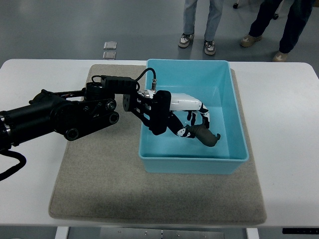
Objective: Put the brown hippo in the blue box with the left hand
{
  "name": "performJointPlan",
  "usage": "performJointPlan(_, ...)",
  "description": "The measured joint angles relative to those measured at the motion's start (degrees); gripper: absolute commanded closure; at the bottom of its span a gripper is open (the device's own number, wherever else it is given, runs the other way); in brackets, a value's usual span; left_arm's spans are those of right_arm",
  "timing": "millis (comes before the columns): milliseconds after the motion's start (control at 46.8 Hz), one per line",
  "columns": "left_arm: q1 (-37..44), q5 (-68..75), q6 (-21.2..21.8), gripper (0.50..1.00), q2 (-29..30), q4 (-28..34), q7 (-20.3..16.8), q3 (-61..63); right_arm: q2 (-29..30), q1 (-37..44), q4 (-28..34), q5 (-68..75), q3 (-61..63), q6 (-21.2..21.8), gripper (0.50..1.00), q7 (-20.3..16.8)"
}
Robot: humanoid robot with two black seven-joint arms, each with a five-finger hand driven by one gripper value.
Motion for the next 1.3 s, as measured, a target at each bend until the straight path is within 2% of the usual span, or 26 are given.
performJointPlan(85, 0.49, -0.6, -0.01, 0.575, -0.08, -0.02, 0.02, -0.02, 0.0, 0.0, 0.0, 0.0, 0.0, 0.0, 0.564, 0.0)
performJointPlan(149, 0.62, -0.97, -0.01, 0.542, -0.03, -0.02, 0.02, -0.06, 0.0, 0.0, 0.0, 0.0, 0.0, 0.0, 0.564, 0.0)
performJointPlan(278, 0.63, -1.18, -0.11, 0.508, -0.01, -0.02, 0.09, -0.22, 0.0, 0.01, 0.0, 0.0, 0.0, 0.0, 0.564, 0.0)
performJointPlan(577, 0.71, -3.72, 0.05, 0.506, 0.2, -0.12, 0.11, -4.35, 0.0, 0.01, 0.0, 0.0, 0.0, 0.0, 0.564, 0.0)
performJointPlan(747, 0.94, -12.19, 0.4, 0.508, 0.88, -0.05, 0.04, -11.59, 0.0, 0.01, 0.0, 0.0, 0.0, 0.0, 0.564, 0.01)
performJointPlan(897, 2.91, -22.54, 2.86, 0.506, 2.04, 0.84, 0.02, -17.0, 0.0, 0.0, 0.0, 0.0, 0.0, 0.0, 0.564, 0.02)
performJointPlan(1110, 4.5, -39.14, 4.41, 0.506, 2.96, 5.89, 0.18, -22.49, 0.0, 0.0, 0.0, 0.0, 0.0, 0.0, 0.564, 0.02)
performJointPlan(1302, 4.55, -46.54, 5.94, 0.506, 3.86, 13.42, 0.29, -23.9, 0.0, 0.01, 0.0, 0.0, 0.0, 0.0, 0.564, 0.01)
